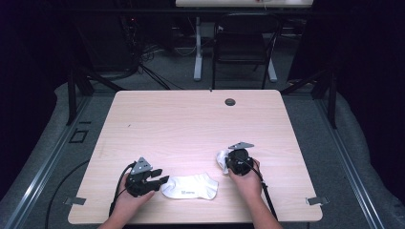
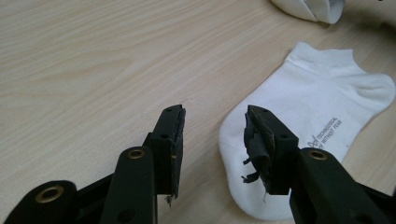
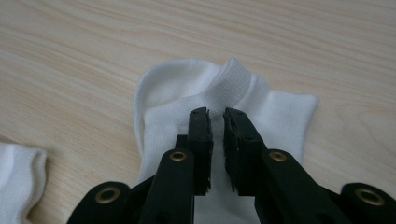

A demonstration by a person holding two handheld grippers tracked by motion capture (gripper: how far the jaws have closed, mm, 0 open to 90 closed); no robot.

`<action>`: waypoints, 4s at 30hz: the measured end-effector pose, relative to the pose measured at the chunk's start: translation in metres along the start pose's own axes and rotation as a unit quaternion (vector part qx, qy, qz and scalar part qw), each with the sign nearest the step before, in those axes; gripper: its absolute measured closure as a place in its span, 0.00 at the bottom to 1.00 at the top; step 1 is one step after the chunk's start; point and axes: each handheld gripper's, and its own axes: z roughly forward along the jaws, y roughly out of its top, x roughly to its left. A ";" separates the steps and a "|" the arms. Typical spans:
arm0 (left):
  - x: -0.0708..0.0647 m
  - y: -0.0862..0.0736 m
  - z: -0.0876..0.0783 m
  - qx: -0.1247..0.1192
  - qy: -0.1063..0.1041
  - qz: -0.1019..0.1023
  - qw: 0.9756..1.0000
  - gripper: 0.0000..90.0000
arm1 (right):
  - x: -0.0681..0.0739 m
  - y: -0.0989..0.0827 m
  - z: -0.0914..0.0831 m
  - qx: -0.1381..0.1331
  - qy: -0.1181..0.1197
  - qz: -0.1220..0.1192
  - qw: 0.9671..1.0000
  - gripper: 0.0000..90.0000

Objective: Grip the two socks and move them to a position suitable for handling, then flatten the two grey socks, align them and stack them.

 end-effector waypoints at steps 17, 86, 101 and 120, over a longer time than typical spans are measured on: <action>0.004 0.002 0.004 -0.003 0.001 -0.002 1.000 0.64 | 0.071 0.040 0.039 0.017 0.030 -0.054 0.998 0.91; 0.015 0.002 0.000 -0.012 0.013 -0.016 1.000 0.64 | 0.108 0.047 -0.016 -0.044 0.121 -0.051 0.990 0.99; 0.008 0.018 -0.001 -0.006 0.001 -0.003 1.000 0.68 | 0.056 0.028 -0.021 -0.046 0.109 -0.008 0.993 0.98; 0.002 0.051 0.050 0.021 0.015 0.021 0.999 0.79 | 0.034 0.011 -0.018 -0.042 0.098 0.015 0.994 0.98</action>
